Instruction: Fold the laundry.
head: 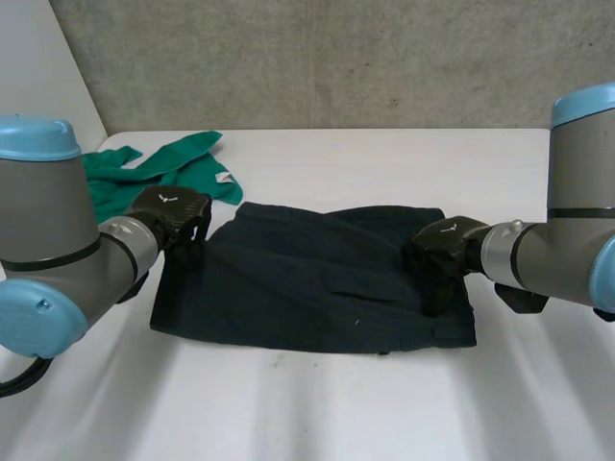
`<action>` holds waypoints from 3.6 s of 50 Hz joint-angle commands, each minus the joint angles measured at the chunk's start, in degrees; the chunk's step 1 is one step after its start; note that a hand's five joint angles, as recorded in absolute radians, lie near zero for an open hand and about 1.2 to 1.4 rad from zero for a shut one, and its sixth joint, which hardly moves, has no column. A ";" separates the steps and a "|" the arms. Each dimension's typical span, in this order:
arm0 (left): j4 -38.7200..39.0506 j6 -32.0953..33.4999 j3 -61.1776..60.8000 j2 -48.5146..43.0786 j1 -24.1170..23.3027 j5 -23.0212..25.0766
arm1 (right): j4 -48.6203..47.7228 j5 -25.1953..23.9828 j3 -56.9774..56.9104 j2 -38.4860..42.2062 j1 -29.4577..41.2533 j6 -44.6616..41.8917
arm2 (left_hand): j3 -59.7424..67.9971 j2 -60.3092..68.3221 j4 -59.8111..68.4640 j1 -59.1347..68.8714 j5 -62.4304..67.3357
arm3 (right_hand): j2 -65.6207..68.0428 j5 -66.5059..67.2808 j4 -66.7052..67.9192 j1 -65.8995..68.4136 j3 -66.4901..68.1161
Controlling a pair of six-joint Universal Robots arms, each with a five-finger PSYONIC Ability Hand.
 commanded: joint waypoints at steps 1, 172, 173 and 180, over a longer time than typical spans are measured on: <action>0.03 0.18 -0.36 0.39 -0.02 -0.05 | 5.87 -2.55 -1.58 0.22 0.04 -0.59 | 11.64 11.37 11.14 15.45 12.60 | 0.31 -0.10 0.68 3.58 -0.07; 15.49 11.60 -4.27 1.03 -10.66 -8.05 | -8.35 0.86 4.60 -10.52 -3.57 -17.64 | 11.64 11.37 11.14 15.45 12.60 | 53.23 52.83 53.60 56.51 52.85; 16.11 11.69 -1.80 -0.13 -10.48 -8.05 | -9.58 2.00 2.31 -9.54 -3.31 -17.38 | 11.64 11.37 11.14 15.45 12.60 | 53.23 52.83 53.60 56.51 52.85; 29.16 12.13 21.65 -5.23 -7.06 -8.14 | -31.01 9.40 -16.77 -6.20 -0.58 -12.29 | 11.64 11.37 11.14 15.45 12.60 | 53.23 52.83 53.60 56.51 52.85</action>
